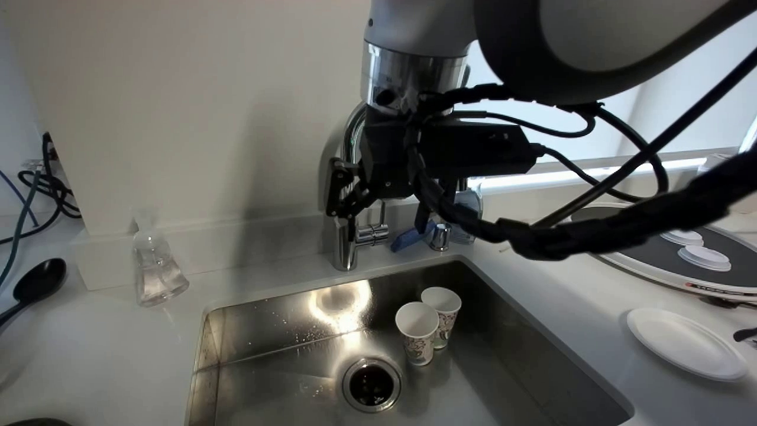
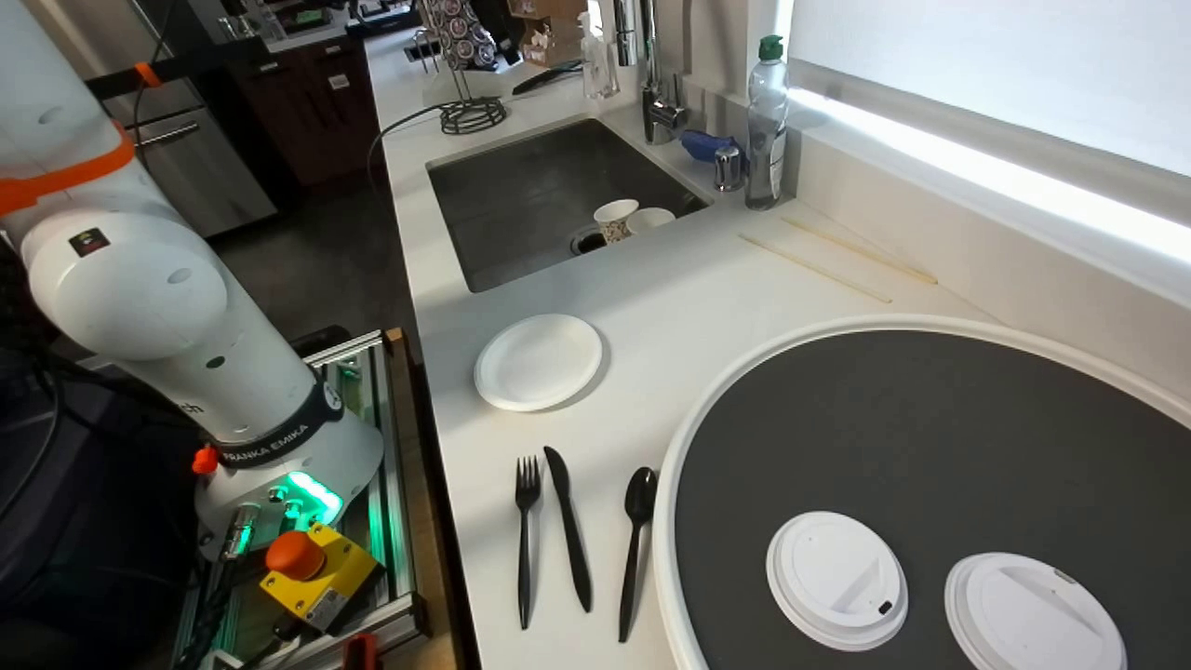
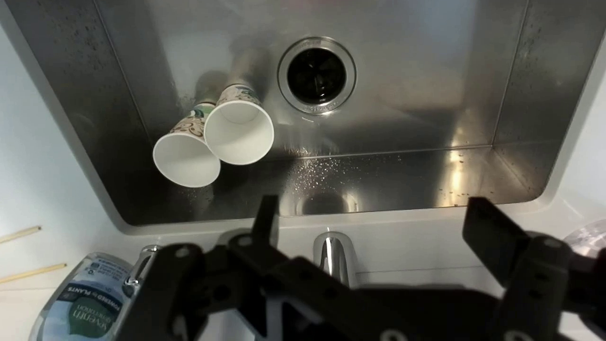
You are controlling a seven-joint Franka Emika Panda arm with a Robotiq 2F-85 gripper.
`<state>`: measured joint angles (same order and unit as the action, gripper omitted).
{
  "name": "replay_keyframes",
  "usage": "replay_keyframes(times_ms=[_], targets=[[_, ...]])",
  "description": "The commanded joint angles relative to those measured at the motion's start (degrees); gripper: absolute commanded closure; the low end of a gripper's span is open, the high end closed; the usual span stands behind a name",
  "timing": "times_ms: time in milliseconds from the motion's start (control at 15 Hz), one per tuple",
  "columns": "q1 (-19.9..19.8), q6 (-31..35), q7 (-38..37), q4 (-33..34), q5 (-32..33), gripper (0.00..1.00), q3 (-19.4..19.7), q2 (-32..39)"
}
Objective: Push the faucet to the right then remove the coffee cups from the sink.
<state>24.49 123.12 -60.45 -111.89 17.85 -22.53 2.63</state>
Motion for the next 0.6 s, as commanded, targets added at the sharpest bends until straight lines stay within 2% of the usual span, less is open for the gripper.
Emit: replay_keyframes(times_ms=[0, 533], targets=[[0.9, -0.1, 4.2, 0.2, 2.8, 0.0, -0.5, 3.4], [2.9, 4.7, 7.2, -2.8, 10.6, 0.0, 1.5, 8.3]])
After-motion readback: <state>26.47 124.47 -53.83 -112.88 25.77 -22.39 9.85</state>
